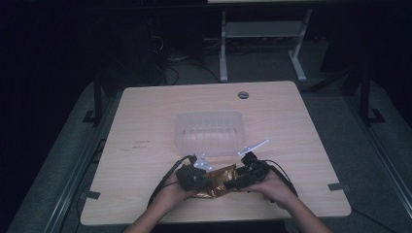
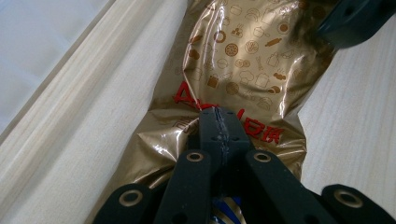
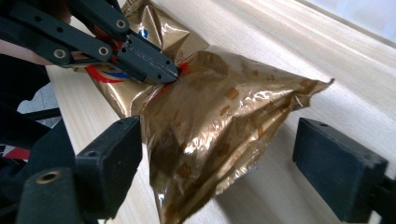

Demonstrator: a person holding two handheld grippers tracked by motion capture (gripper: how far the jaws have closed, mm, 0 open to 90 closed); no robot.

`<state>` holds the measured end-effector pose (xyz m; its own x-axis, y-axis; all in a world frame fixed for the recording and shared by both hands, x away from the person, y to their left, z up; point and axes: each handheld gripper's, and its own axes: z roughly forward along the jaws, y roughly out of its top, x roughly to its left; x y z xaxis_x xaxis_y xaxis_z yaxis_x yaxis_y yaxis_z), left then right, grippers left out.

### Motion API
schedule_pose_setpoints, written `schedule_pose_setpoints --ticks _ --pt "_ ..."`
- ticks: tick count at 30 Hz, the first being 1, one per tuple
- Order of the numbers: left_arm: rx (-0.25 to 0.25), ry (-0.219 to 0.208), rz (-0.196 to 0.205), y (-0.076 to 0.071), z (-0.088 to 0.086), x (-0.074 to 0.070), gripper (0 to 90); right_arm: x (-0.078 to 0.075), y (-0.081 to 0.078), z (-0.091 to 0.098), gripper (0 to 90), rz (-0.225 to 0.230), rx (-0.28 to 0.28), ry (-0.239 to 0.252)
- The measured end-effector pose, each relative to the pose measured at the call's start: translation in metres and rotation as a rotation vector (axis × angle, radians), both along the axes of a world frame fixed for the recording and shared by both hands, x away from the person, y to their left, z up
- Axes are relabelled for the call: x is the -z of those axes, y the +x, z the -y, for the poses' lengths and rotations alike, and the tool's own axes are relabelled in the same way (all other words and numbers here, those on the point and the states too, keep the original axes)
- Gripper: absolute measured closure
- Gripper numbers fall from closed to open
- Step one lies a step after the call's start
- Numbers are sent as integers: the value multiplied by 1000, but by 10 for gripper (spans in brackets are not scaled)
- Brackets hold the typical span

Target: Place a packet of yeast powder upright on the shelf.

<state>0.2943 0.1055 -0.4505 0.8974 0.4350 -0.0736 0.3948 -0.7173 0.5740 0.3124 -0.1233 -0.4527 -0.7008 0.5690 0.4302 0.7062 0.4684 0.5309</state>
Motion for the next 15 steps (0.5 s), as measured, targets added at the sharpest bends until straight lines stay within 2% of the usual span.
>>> schedule_pose_setpoints --ticks 3,6,11,13,14,15 --pt "5 2 -5 1 -1 0 899 4 0 -2 202 -5 8 9" --pt "3 0 -5 1 -1 0 899 7 0 -5 242 -20 -9 6" --pt "3 -3 -9 1 -2 0 899 9 -3 -10 311 -8 -24 20" --pt "4 -4 -10 2 -2 0 898 9 -2 -9 326 -14 -27 25" --pt "-3 -12 -12 1 -2 1 899 10 -1 -9 355 -39 -15 47" --pt "-2 -11 -11 1 -2 1 899 11 0 -9 367 -43 -16 52"
